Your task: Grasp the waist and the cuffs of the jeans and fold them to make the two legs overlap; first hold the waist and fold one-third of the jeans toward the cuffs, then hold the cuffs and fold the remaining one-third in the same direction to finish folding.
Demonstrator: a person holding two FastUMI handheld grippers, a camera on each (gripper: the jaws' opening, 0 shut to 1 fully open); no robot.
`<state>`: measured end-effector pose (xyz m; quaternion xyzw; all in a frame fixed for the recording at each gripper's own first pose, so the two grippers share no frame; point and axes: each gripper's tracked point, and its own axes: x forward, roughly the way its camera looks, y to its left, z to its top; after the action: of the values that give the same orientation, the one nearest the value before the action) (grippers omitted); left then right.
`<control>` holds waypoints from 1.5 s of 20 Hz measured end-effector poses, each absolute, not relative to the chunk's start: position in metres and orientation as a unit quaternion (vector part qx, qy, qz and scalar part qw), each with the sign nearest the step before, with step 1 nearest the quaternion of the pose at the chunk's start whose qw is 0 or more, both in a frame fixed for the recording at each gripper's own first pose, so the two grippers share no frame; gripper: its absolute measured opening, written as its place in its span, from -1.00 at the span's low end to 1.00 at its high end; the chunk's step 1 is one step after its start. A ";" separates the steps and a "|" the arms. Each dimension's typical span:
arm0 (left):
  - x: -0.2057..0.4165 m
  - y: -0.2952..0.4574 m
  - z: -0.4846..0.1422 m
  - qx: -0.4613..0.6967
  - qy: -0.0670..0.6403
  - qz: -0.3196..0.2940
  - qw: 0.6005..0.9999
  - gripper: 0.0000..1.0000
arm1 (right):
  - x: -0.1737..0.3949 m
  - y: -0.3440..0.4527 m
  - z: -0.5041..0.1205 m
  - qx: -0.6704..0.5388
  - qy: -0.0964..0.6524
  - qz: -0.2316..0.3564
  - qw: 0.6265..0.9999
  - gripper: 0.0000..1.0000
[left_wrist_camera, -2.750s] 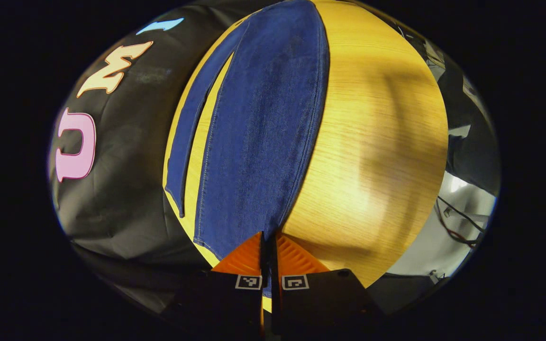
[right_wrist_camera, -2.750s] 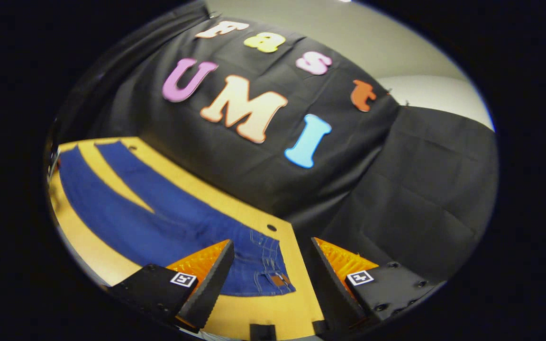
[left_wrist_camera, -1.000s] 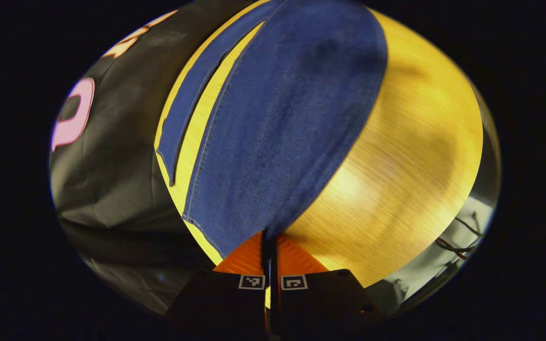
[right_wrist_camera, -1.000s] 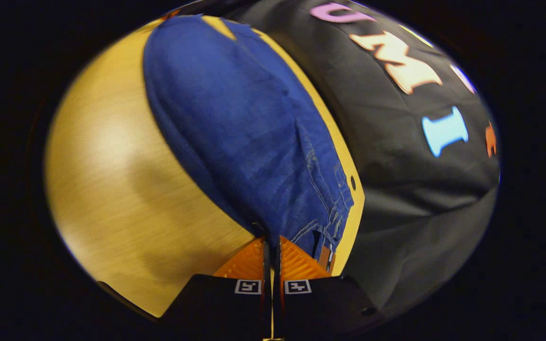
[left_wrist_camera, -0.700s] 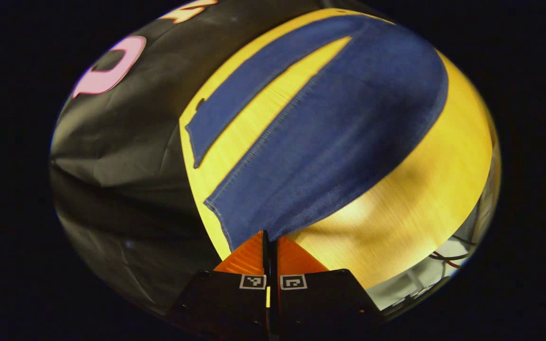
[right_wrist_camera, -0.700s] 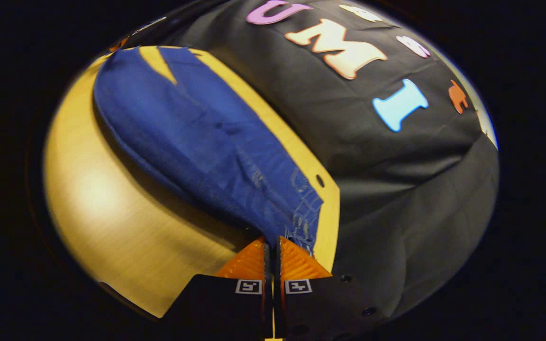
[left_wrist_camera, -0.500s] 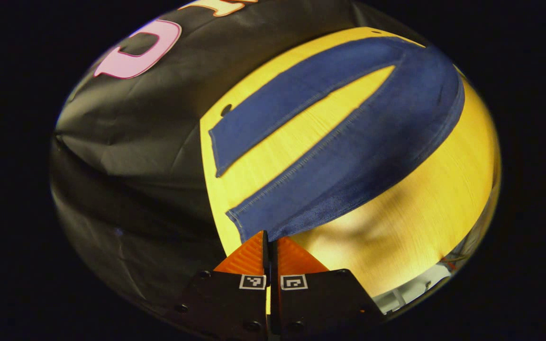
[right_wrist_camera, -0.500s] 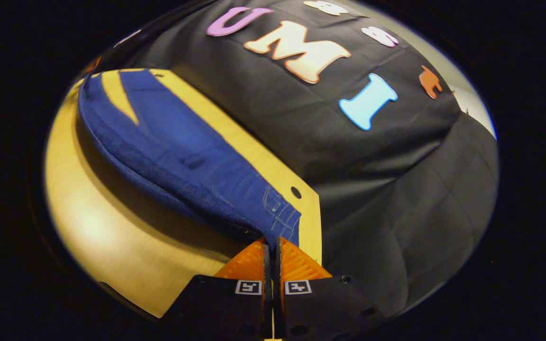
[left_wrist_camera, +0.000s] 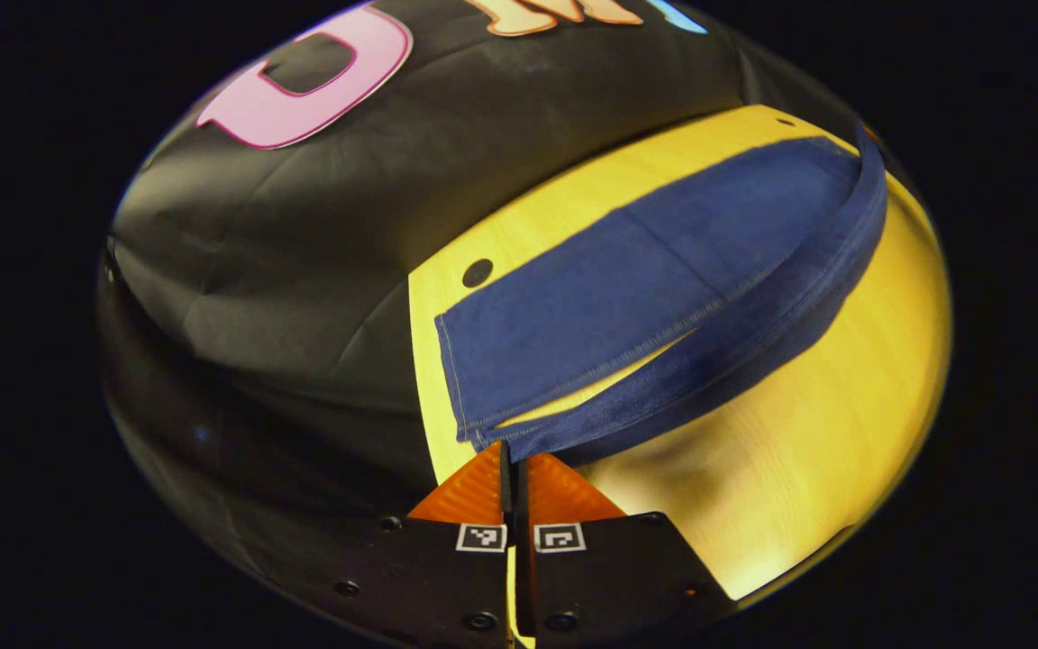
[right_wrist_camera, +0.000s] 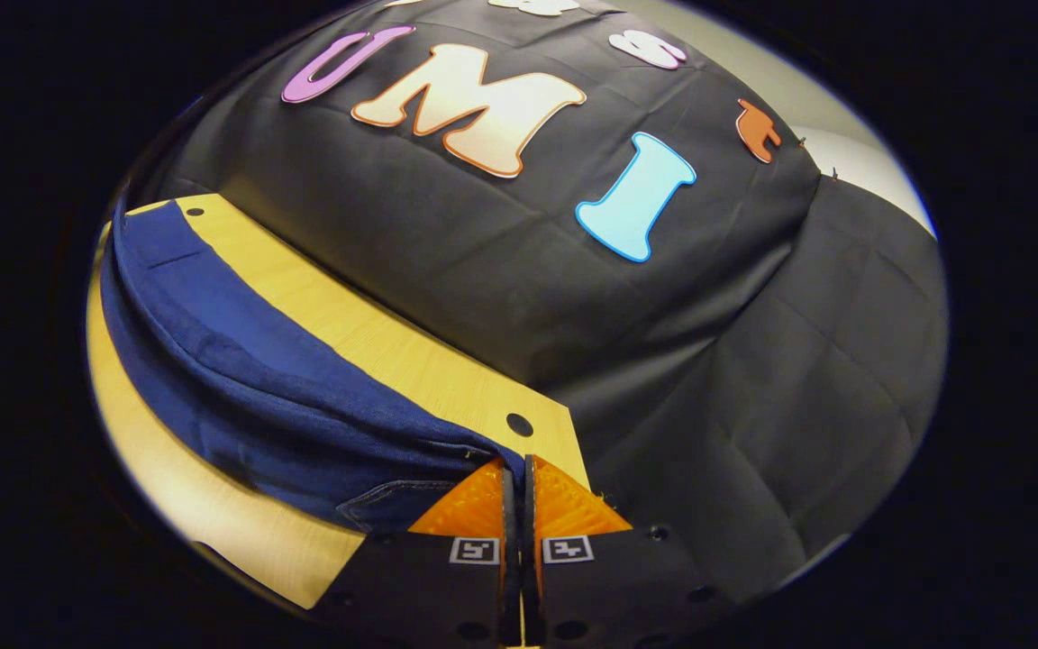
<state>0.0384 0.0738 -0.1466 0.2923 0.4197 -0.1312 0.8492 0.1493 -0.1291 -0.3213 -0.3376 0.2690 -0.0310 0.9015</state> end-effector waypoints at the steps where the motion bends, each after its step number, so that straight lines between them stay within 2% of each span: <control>1: 0.042 0.066 -0.133 0.270 0.415 -0.130 0.859 -1.00 | 0.157 -0.128 -0.325 -0.335 0.271 -0.034 0.902 -0.94; 4: 0.046 0.054 -0.110 0.261 0.405 -0.133 0.866 -1.00 | 0.181 -0.125 -0.335 -0.338 0.270 -0.045 0.901 -0.94; 9: 0.044 0.063 -0.126 0.248 0.416 -0.146 0.863 -1.00 | 0.223 -0.120 -0.370 -0.333 0.286 -0.052 0.897 -0.94; 13: 0.052 0.068 -0.115 0.163 0.433 -0.119 0.878 -1.00 | 0.244 -0.122 -0.417 -0.319 0.319 -0.050 0.891 -0.94; 16: 0.049 0.065 -0.112 0.157 0.440 -0.104 0.878 -1.00 | 0.256 -0.123 -0.437 -0.323 0.324 -0.061 0.887 -0.94; 18: 0.049 0.067 -0.108 0.169 0.435 -0.091 0.880 -0.98 | 0.257 -0.128 -0.437 -0.313 0.323 -0.077 0.890 0.03; 19: 0.053 0.067 -0.102 0.169 0.428 -0.082 0.884 -0.49 | 0.267 -0.131 -0.436 -0.300 0.325 -0.086 0.893 0.51; 20: 0.052 0.063 -0.089 0.161 0.416 -0.074 0.892 0.00 | 0.251 -0.135 -0.431 -0.284 0.328 -0.092 0.896 1.00; 22: 0.060 0.063 -0.057 0.151 0.368 -0.043 0.917 0.97 | 0.244 -0.147 -0.415 -0.267 0.324 -0.110 0.901 1.00; 25: 0.062 0.060 -0.030 0.129 0.304 -0.020 0.944 0.90 | 0.224 -0.173 -0.399 -0.238 0.320 -0.142 0.906 0.97; 30: 0.058 0.055 -0.002 0.074 0.272 -0.033 0.959 0.92 | 0.187 -0.217 -0.408 -0.112 0.336 -0.205 0.912 0.98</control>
<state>0.0577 0.0550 -0.0024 0.0739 0.2721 -0.0334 0.9589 0.1873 -0.2173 -0.4079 -0.1115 0.3364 -0.2049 0.9124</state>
